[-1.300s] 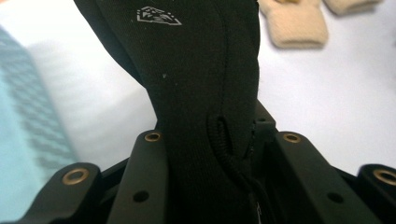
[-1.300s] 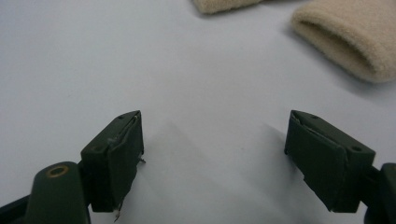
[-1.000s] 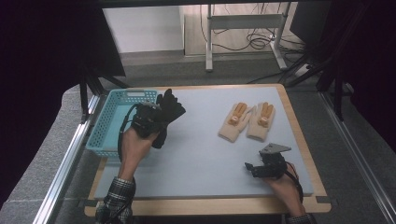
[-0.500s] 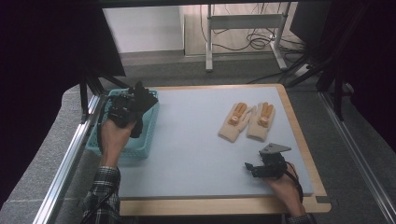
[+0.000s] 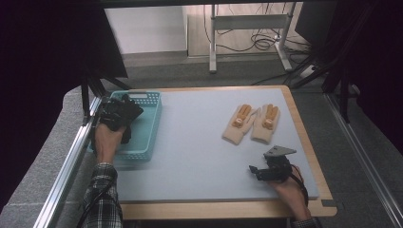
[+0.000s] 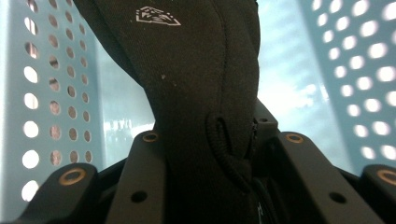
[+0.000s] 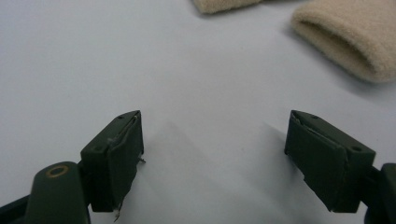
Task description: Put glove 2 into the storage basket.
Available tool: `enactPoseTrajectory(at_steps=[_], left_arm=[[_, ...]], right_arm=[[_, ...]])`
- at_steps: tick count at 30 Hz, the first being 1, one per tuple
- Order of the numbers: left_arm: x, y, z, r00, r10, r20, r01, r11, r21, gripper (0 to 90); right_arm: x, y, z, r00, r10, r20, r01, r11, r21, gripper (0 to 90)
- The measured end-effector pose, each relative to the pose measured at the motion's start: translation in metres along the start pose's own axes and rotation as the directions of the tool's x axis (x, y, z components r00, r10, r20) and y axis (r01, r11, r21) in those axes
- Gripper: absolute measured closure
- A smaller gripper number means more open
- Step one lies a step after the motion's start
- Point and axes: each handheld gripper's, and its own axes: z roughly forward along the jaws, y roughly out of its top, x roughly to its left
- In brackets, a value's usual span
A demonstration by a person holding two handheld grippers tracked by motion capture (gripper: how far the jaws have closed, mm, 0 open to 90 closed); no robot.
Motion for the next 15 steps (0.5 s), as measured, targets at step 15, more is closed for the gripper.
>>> enactPoseTrajectory(at_steps=[15], left_arm=[[0.013,-0.001,0.031,0.9896,0.060,-0.131,-0.044,0.9915,0.122,48.3]], right_arm=[[0.000,0.000,0.000,1.0000,0.000,-0.001,0.000,1.000,-0.001,18.8]])
